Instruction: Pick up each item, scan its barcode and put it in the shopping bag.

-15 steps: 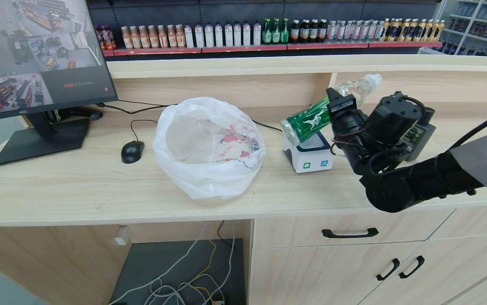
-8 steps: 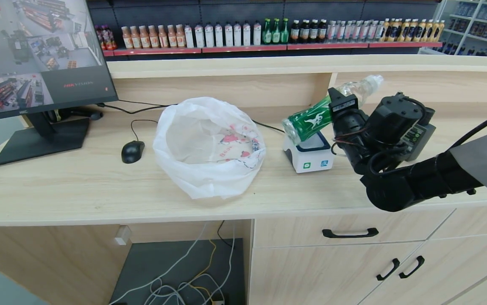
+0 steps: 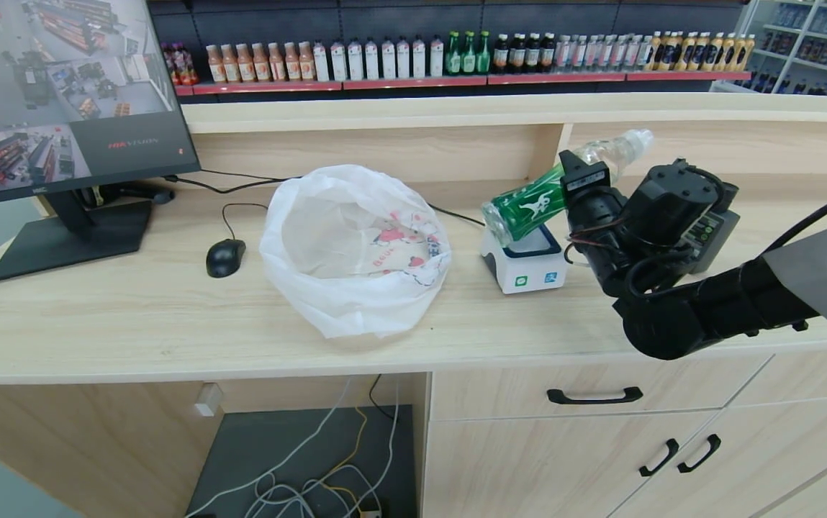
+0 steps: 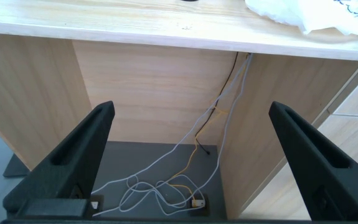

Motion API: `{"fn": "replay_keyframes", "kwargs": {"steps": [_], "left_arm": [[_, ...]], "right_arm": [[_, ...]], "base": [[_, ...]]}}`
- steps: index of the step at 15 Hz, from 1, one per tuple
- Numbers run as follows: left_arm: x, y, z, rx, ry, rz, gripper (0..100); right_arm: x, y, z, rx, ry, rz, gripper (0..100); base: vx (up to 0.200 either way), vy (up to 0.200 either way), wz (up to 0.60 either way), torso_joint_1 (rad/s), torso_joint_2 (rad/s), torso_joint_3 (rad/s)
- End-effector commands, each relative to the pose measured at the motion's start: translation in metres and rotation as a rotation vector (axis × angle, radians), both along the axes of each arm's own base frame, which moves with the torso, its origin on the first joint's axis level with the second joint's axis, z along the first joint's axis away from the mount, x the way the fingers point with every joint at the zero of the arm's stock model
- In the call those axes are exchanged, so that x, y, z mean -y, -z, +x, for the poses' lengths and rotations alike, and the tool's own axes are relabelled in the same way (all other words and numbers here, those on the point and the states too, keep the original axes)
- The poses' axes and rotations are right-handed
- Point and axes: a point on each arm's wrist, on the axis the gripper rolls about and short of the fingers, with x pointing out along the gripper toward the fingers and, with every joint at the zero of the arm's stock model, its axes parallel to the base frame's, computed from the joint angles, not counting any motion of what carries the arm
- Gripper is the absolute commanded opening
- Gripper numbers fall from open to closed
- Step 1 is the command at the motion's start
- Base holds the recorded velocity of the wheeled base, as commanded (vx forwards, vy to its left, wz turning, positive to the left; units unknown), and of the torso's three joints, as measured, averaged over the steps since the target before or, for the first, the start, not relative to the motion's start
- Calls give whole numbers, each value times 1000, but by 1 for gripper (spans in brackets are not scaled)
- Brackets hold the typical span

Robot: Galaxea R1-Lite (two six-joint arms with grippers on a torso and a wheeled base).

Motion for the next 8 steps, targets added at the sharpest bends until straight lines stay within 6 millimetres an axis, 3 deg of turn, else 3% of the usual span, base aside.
{"fn": "replay_keyframes", "kwargs": {"steps": [1,8], "left_arm": [[0,0,0,0,-1,-1,100],[0,0,0,0,-1,-1,100]], "right_arm": [[0,0,0,0,0,0,0],[1,-16,-8,37,2,0,0]], "base": [[0,0,0,0,0,0],[0,0,0,0,0,0]]}}
